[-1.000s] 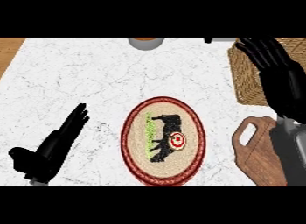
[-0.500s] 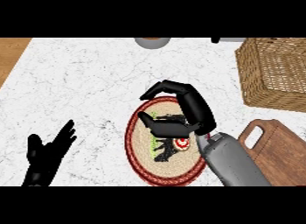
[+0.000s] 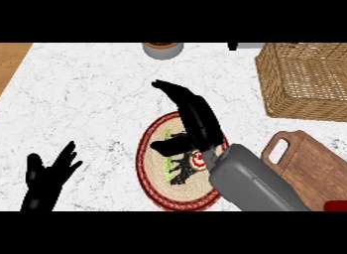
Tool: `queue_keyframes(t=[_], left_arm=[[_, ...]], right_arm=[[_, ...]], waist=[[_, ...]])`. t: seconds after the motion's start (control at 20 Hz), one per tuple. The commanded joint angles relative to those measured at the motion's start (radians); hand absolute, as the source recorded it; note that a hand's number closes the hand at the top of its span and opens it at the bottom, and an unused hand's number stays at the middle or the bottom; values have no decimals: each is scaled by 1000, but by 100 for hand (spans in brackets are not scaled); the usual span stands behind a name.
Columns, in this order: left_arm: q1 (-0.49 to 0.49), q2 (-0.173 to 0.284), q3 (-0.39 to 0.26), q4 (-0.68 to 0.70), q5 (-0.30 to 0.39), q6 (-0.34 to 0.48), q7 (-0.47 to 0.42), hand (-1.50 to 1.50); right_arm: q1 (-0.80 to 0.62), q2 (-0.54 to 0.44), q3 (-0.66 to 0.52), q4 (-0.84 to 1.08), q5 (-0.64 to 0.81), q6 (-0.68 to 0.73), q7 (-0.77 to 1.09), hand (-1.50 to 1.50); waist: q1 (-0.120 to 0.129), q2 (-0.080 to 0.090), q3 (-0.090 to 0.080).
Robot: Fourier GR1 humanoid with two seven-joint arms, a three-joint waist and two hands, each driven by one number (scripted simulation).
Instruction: Pick the cupcake from the placemat and place it in the basket
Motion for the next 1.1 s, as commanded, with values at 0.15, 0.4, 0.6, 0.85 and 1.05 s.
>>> queue_keyframes(t=[0.15, 0.4, 0.6, 0.85, 1.05], left_arm=[[19, -4, 11, 27, 9, 7, 30, 0], [59, -10, 6, 11, 3, 9, 12, 0], [42, -5, 23, 11, 12, 0, 13, 0], [18, 10, 45, 38, 12, -25, -1, 0], [9, -22, 26, 19, 4, -10, 24, 0]], right_arm=[[-240, -198, -3, -130, 113, 308, 420, -150], [-359, -283, -52, -277, -48, 640, 635, -150], [-344, -286, -63, -381, -229, 829, 820, -150], [-387, -360, -114, -448, -414, 946, 970, -150], [-352, -411, -77, -488, -454, 911, 992, -150]], waist=[[-36, -4, -5], [-34, -5, -4], [-33, 3, -2], [-27, 9, -3], [-12, 15, -2]])
